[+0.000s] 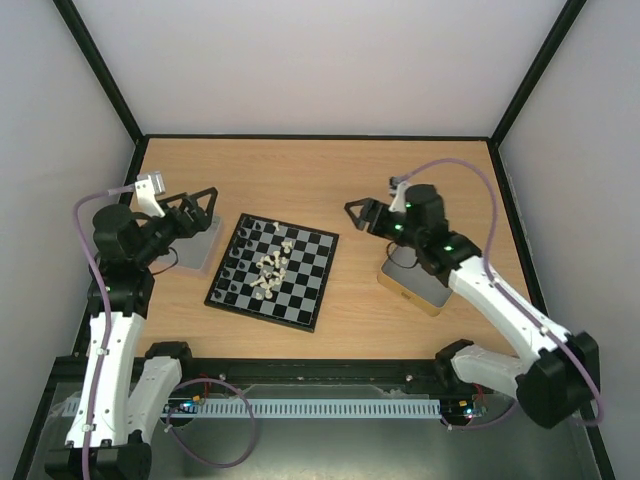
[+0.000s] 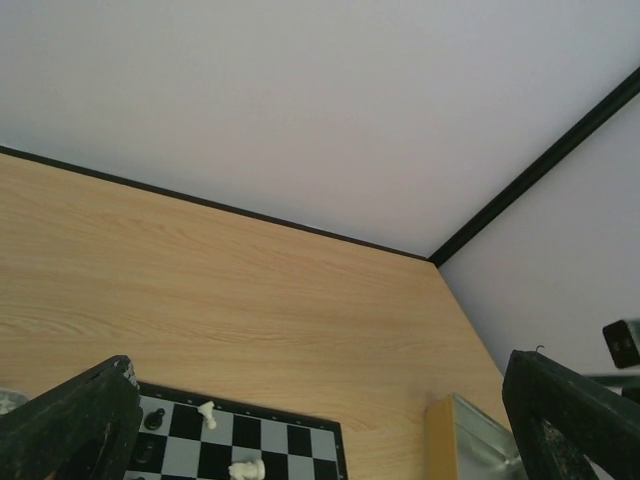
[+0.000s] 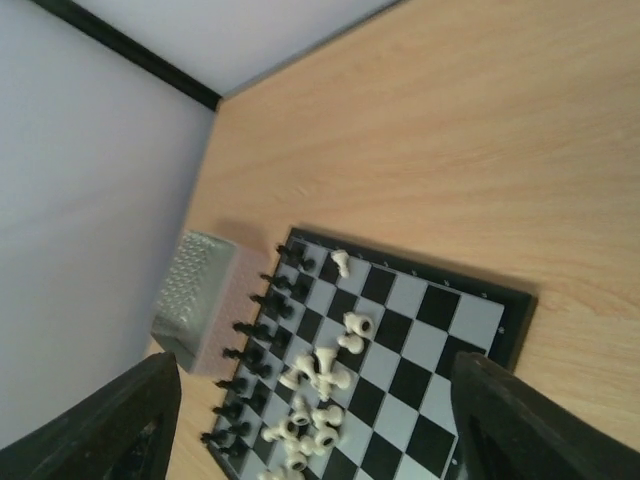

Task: Set up the chess pieces on the board
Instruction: Pick up the chess piece from the chessboard, then place the chess piece on the chessboard.

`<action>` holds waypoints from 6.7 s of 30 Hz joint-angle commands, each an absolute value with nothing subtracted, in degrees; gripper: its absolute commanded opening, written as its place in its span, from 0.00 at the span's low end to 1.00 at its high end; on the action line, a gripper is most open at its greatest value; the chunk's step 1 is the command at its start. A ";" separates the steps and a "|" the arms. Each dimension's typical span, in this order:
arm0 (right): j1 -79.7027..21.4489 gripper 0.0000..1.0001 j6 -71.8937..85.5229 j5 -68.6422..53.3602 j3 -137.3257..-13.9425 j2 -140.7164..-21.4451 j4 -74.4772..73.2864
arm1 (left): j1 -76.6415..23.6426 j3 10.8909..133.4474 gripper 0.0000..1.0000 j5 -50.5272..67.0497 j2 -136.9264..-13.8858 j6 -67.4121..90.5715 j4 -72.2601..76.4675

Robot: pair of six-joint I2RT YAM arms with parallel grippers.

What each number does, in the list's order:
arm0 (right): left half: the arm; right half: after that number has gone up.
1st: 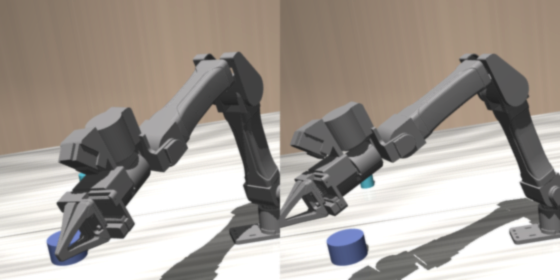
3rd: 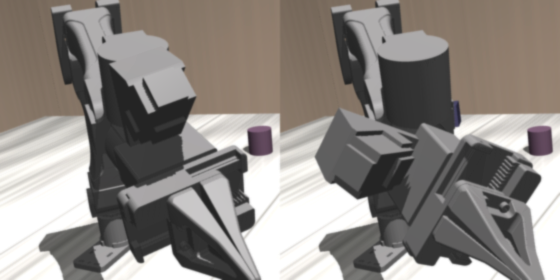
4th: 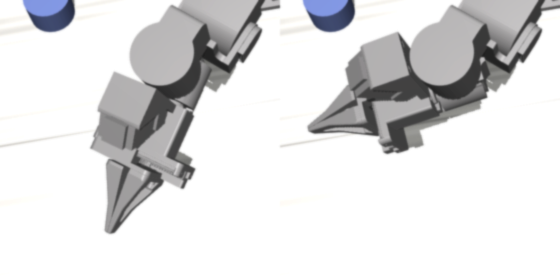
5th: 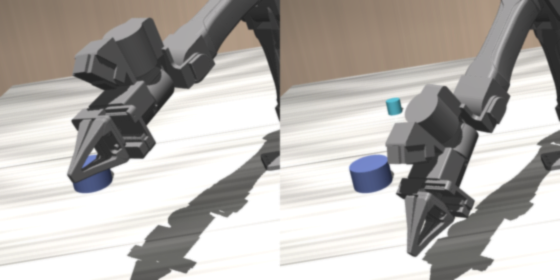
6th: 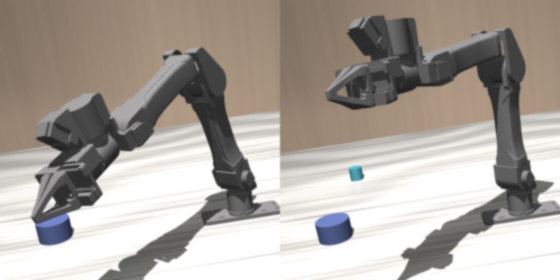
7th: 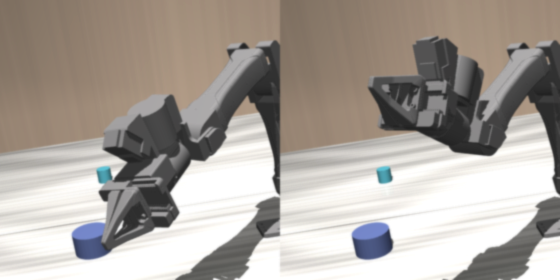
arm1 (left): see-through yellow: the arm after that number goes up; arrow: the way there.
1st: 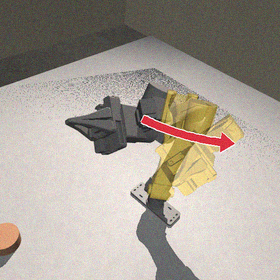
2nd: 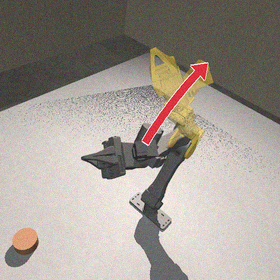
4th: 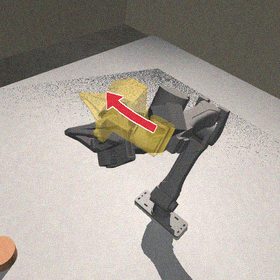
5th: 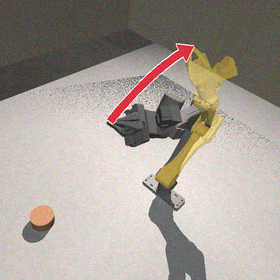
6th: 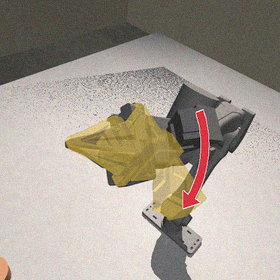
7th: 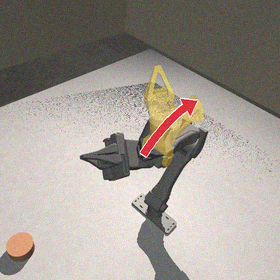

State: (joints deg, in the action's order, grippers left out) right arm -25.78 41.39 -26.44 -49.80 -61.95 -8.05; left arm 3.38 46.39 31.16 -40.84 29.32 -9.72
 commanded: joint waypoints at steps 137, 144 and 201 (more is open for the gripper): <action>-43.99 0.04 94.08 -26.90 -38.76 -87.74 35.29 | -36.43 28.21 0.07 13.36 -66.90 35.73 23.14; -43.99 0.16 90.63 -24.08 -39.63 -85.66 30.15 | -36.39 28.76 0.03 12.24 -66.80 34.72 21.21; -43.23 0.46 58.64 21.71 -37.88 -56.96 -8.27 | -39.49 81.10 0.07 2.89 -113.12 23.08 -31.25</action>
State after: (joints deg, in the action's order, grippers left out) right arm -43.46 59.13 20.25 -38.39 -57.84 -7.51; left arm -40.25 78.83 1.58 -111.61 24.38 -29.21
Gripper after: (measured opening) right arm 0.461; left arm 0.068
